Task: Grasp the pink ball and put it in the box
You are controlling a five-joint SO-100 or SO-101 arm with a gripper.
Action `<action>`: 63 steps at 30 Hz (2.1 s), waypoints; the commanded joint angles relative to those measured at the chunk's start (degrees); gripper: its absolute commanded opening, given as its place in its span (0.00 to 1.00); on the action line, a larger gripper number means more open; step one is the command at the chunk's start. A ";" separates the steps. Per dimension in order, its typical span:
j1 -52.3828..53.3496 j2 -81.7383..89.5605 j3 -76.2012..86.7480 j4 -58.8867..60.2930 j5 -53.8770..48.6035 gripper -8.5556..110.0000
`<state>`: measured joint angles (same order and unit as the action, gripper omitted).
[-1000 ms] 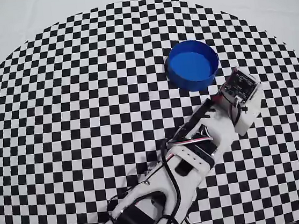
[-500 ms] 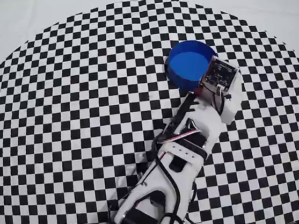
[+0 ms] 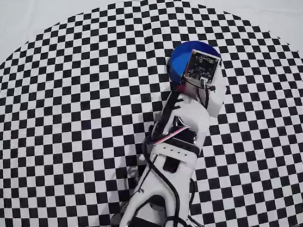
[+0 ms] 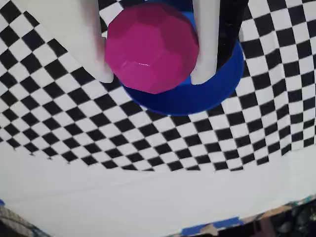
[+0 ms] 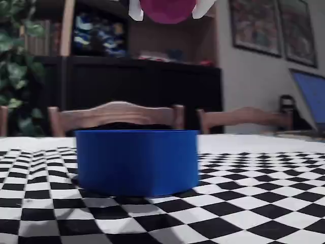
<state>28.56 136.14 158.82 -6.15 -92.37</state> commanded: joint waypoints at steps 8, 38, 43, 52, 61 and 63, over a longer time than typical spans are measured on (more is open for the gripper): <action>-4.39 1.67 -0.35 1.32 0.44 0.07; -4.31 -6.94 -4.57 1.14 0.44 0.07; -4.31 -8.70 -5.89 1.05 0.44 0.07; -4.31 -13.27 -9.40 0.97 0.53 0.07; -4.31 -18.11 -12.92 0.97 0.53 0.07; -4.31 -19.42 -13.80 0.97 0.53 0.07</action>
<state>23.91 116.72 147.92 -4.83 -92.37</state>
